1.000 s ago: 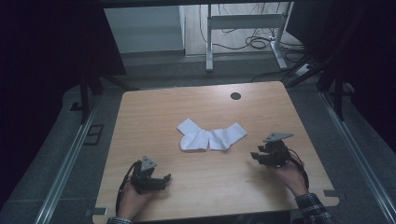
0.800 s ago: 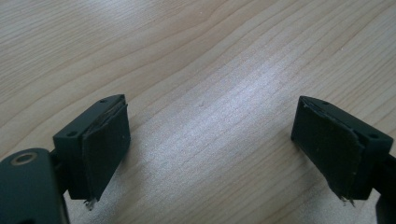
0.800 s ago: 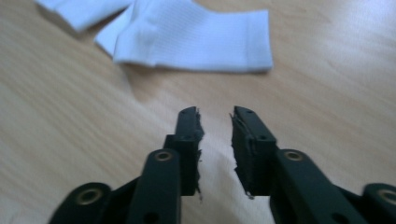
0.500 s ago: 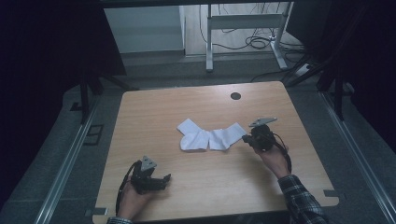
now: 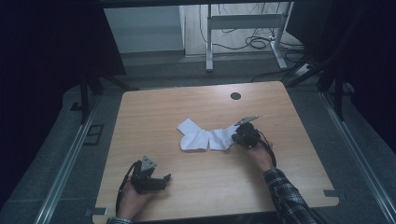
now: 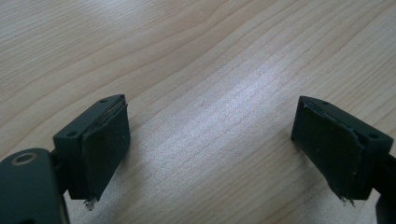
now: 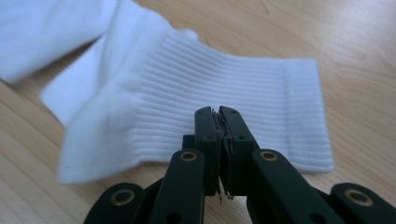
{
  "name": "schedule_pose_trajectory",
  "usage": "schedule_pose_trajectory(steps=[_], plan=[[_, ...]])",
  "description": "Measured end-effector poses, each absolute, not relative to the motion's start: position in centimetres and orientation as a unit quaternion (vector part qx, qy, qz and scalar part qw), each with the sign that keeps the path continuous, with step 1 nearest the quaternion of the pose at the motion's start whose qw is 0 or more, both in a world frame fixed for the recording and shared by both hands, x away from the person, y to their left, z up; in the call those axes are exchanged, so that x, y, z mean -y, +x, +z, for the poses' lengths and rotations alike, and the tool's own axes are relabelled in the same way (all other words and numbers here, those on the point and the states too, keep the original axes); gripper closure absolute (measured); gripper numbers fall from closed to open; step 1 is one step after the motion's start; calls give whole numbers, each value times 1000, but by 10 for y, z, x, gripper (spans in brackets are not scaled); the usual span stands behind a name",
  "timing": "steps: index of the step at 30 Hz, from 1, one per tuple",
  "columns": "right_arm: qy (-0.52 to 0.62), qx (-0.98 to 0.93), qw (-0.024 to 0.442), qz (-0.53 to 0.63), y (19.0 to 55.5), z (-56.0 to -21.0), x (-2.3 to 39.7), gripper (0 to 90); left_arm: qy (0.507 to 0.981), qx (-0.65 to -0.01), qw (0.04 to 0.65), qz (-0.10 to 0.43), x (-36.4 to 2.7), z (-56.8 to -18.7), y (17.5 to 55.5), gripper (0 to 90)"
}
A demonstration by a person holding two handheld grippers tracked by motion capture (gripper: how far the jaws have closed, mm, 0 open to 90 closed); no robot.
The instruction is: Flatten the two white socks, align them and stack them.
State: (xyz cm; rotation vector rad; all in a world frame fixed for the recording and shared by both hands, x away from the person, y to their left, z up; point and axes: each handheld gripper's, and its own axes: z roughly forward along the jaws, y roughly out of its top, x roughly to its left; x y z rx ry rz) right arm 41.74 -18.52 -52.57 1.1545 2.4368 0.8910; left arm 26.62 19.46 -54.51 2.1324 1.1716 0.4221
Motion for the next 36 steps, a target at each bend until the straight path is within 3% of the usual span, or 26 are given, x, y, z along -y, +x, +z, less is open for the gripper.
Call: schedule_pose_trajectory(steps=[29, 32, 36], plan=[[386, -861, 99, 316, 340, -523, 250, 869, 811, -457, 327, 164, -193, -545, 264, 117], [390, -859, 95, 318, 340, -521, 250, 792, 810, -458, 327, 164, -193, -545, 264, 117], [379, -860, 101, 328, 337, -512, 244, 760, 811, -458, 327, 164, -193, -545, 264, 117]])
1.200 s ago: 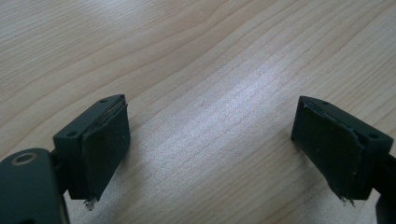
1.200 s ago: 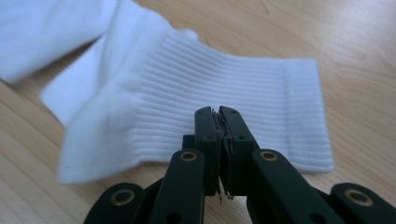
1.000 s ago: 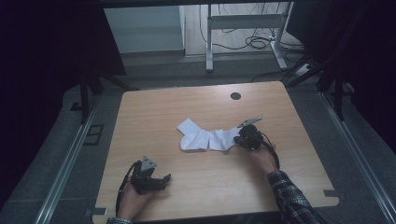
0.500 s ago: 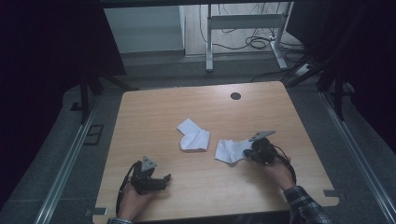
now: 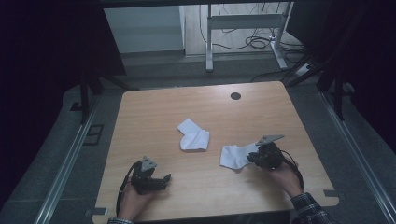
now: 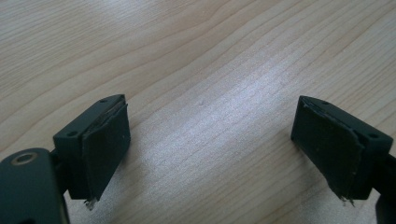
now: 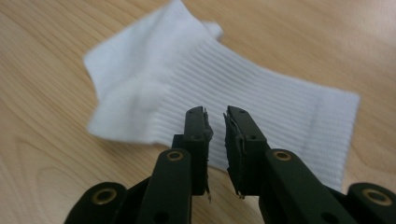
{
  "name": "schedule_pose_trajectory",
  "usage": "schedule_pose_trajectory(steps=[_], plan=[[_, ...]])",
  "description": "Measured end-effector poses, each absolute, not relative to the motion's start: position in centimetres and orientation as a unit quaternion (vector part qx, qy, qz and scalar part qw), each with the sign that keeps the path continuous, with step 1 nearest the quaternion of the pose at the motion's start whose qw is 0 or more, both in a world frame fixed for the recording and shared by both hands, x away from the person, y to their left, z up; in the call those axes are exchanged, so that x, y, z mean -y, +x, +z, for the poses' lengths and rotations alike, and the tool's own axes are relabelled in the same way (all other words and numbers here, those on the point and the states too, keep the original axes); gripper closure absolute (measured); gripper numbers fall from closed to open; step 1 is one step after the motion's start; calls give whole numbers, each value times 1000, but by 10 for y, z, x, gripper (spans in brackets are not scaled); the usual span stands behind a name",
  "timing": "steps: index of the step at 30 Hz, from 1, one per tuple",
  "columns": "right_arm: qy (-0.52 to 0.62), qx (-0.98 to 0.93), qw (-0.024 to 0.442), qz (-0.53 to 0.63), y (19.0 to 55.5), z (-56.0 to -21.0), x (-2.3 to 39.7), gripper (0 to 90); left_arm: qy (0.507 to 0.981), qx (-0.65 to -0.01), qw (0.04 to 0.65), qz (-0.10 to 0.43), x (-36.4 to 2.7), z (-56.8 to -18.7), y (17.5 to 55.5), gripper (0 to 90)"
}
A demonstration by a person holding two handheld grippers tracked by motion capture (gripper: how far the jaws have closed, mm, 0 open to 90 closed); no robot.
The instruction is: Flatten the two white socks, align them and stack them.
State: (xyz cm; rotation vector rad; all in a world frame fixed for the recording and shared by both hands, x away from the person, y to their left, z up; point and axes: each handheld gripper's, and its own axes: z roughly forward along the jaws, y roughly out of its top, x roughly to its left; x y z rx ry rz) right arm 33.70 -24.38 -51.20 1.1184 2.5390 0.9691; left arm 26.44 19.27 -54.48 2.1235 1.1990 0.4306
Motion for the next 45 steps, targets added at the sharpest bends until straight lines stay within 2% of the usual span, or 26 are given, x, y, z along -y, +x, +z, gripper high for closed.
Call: schedule_pose_trajectory(steps=[9, 18, 26, 29, 31, 33, 38, 45], plan=[[337, -863, 87, 366, 331, -494, 207, 733, 811, -458, 326, 164, -193, -545, 264, 117], [304, -881, 74, 355, 331, -502, 161, 681, 811, -458, 326, 164, -193, -545, 264, 117], [290, -897, 95, 319, 333, -520, 145, 621, 811, -458, 326, 164, -193, -545, 264, 117], [287, -897, 114, 316, 331, -525, 145, 672, 811, -458, 326, 164, -193, -545, 264, 117], [283, -899, 130, 307, 329, -525, 144, 799, 810, -458, 327, 164, -193, -545, 264, 117], [283, -901, 135, 300, 329, -524, 144, 829, 811, -458, 326, 164, -193, -545, 264, 117], [288, -899, 121, 308, 330, -518, 145, 835, 810, -458, 326, 164, -193, -545, 264, 117], [295, -870, 111, 380, 328, -479, 157, 831, 812, -454, 326, 166, -193, -545, 265, 117]])
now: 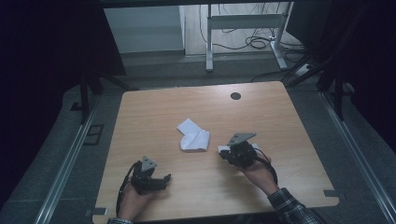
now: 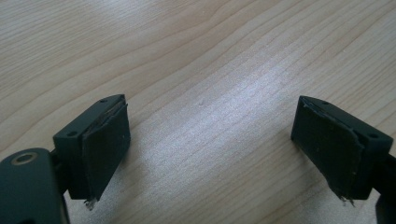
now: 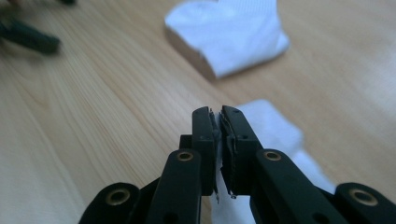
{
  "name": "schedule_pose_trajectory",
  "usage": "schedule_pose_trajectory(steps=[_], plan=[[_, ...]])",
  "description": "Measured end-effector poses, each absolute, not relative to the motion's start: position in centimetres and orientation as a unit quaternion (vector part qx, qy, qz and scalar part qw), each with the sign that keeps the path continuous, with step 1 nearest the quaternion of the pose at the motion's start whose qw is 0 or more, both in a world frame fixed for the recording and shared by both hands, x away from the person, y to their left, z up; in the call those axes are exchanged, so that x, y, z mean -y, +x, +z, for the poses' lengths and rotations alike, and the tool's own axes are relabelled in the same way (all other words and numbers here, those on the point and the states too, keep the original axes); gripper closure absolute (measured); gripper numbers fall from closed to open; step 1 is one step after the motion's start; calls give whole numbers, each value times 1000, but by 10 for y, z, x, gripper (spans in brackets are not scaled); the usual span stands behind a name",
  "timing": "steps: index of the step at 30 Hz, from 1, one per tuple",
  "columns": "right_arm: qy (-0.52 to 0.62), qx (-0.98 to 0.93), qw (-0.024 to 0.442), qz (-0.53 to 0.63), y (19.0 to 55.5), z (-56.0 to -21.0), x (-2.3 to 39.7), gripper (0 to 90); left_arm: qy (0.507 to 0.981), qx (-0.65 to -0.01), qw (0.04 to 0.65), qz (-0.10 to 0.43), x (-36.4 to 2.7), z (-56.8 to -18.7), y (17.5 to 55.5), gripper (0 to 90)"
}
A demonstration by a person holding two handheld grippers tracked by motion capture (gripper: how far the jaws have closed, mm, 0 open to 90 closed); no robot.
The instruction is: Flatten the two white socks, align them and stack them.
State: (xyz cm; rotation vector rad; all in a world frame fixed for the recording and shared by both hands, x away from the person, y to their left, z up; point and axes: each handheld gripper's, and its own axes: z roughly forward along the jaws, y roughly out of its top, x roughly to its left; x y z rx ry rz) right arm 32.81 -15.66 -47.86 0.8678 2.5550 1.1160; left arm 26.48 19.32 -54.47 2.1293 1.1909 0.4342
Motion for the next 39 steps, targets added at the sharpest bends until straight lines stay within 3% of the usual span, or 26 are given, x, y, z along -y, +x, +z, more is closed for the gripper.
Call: schedule_pose_trajectory(steps=[7, 15, 18, 22, 30, 33, 34, 39], plan=[[322, -854, 123, 390, 336, -462, 181, 822, 811, -456, 327, 165, -193, -545, 265, 117], [386, -851, 121, 336, 352, -503, 219, 807, 811, -458, 326, 164, -193, -545, 264, 117], [399, -853, 107, 318, 356, -520, 230, 770, 811, -458, 327, 164, -193, -545, 264, 117], [398, -849, 116, 327, 354, -515, 234, 704, 810, -458, 327, 164, -193, -545, 264, 117], [403, -841, 134, 335, 353, -510, 248, 654, 817, -458, 314, 154, -190, -541, 267, 118], [407, -839, 141, 334, 353, -509, 254, 649, 818, -460, 311, 151, -188, -539, 268, 147], [410, -837, 148, 332, 353, -508, 260, 647, 820, -458, 312, 143, -184, -537, 270, 215], [422, -831, 158, 326, 353, -509, 275, 652, 833, -436, 315, 131, -164, -530, 274, 310]])
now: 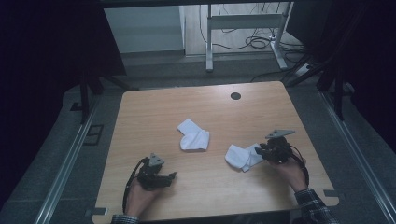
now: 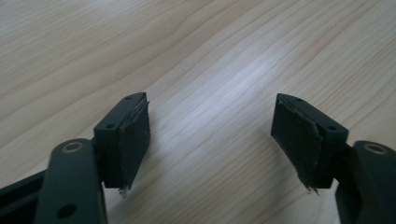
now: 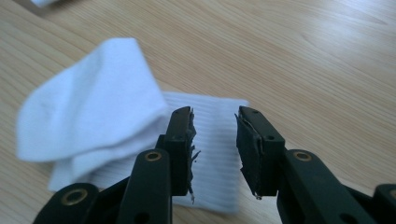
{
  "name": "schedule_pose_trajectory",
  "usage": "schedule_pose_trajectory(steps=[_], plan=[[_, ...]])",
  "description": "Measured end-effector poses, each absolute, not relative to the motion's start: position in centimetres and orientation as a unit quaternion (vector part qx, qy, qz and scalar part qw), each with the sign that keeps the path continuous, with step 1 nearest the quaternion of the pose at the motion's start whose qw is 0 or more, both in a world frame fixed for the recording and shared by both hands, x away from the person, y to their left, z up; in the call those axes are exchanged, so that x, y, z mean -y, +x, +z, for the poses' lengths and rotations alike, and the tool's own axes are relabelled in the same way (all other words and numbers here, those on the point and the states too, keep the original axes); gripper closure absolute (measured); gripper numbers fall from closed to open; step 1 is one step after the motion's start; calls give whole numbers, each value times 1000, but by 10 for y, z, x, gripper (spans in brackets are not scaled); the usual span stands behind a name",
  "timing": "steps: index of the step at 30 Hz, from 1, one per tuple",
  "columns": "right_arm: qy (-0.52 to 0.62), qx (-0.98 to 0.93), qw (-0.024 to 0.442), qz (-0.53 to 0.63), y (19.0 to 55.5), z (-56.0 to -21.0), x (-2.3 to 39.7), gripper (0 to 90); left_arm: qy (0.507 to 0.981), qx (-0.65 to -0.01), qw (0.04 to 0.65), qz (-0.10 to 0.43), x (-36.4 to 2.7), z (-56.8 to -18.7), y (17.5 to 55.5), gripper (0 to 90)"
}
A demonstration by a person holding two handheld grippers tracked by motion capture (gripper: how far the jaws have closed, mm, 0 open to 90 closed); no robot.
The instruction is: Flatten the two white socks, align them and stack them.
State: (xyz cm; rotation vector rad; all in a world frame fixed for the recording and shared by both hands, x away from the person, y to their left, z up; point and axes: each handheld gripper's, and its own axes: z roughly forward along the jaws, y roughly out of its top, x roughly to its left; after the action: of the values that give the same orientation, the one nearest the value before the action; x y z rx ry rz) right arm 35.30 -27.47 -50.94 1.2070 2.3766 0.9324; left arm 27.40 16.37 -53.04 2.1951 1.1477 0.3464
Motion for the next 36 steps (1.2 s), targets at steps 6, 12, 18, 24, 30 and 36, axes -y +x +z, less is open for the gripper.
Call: schedule_pose_trajectory(steps=[6, 12, 18, 24, 30, 36], plan=[[434, -826, 156, 324, 355, -513, 287, 657, 839, -401, 349, 116, -131, -518, 282, 493], [439, -826, 145, 323, 355, -518, 290, 699, 854, -353, 369, 105, -80, -512, 296, 545], [436, -830, 143, 317, 355, -520, 289, 710, 860, -326, 383, 86, -41, -509, 308, 555], [434, -832, 138, 316, 356, -523, 290, 696, 866, -308, 390, 63, -6, -510, 319, 510], [434, -832, 133, 320, 356, -524, 291, 683, 873, -288, 389, 55, 24, -519, 323, 453], [445, -824, 109, 333, 358, -526, 295, 745, 884, -285, 365, 65, 35, -533, 325, 527]])
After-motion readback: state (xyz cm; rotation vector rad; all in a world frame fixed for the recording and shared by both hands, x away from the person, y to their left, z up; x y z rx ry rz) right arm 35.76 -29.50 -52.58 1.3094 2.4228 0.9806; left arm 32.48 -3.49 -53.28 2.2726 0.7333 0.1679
